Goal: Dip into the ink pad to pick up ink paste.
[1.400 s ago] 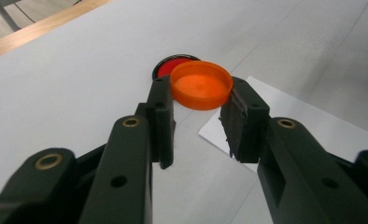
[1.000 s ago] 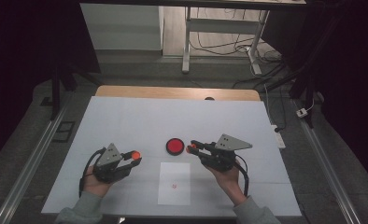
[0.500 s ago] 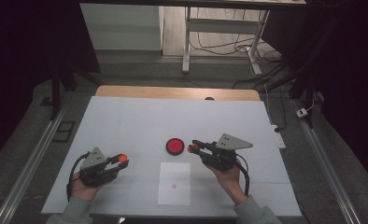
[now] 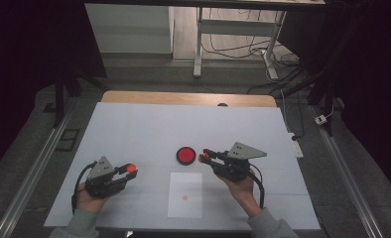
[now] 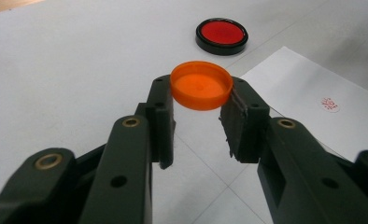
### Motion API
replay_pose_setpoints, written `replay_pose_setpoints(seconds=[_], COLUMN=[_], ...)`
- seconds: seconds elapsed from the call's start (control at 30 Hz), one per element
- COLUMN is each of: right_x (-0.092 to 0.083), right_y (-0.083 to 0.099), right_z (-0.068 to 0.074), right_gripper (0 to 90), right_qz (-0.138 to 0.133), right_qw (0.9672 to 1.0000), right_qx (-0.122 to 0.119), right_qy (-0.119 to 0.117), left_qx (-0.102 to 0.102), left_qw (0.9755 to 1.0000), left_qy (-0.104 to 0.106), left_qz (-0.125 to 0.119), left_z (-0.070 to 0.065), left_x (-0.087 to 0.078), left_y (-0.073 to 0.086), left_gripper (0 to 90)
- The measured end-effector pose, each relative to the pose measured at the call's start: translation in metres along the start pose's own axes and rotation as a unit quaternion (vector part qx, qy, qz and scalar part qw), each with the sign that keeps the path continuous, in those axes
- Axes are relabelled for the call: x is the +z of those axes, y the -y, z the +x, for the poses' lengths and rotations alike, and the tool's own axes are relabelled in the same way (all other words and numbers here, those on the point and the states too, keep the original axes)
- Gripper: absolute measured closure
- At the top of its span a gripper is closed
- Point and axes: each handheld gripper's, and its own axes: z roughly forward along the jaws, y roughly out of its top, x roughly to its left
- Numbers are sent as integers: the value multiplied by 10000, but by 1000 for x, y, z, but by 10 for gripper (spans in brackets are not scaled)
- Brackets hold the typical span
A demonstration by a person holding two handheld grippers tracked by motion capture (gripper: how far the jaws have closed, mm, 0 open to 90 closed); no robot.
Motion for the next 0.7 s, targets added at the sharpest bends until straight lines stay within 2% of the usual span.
replay_pose_setpoints(seconds=[0.7], right_x=[15], right_y=[4], right_z=[-4], right_gripper=[719], right_qz=[175], right_qw=[9998], right_qx=[33], right_qy=[6], left_qx=[44], left_qw=[10000], left_qy=[2], left_qz=[52], left_z=[0], left_x=[2], left_y=[0], left_gripper=[649])
